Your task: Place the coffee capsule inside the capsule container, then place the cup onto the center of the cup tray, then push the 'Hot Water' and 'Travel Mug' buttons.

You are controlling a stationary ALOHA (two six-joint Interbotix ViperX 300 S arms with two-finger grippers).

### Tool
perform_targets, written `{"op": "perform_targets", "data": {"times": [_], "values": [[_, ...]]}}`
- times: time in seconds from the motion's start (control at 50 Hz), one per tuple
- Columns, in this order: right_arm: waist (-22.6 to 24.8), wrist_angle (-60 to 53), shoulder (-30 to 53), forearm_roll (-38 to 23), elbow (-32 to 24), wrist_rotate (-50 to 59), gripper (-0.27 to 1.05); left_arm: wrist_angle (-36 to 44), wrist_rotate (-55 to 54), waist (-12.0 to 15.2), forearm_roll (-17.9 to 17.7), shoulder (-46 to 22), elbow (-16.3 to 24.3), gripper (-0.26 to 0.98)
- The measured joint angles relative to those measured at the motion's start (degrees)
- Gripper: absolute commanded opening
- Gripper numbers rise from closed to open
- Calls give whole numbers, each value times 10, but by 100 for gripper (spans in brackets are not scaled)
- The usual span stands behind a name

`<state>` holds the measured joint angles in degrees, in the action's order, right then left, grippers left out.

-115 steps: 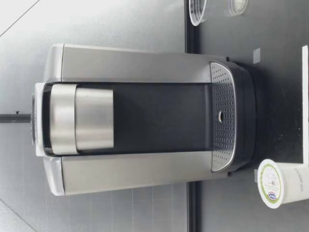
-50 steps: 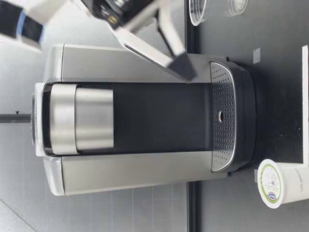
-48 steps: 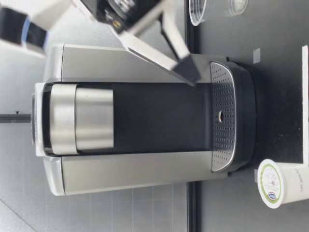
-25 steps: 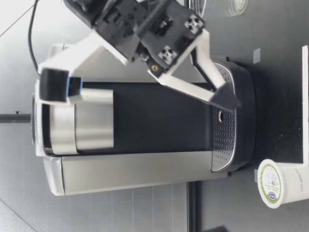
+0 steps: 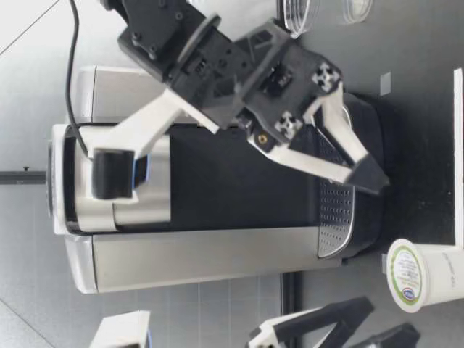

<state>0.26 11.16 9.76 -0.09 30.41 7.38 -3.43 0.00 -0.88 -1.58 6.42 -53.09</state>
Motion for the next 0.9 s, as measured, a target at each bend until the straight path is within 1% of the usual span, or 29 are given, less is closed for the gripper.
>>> {"op": "perform_targets", "data": {"times": [0.4,0.9], "values": [[1,1,33,-1,-29,-1,5,22,13,0,2,-31,2,80],[1,2,50,-2,-41,-1,5,51,36,0,3,-55,6,80]]}}
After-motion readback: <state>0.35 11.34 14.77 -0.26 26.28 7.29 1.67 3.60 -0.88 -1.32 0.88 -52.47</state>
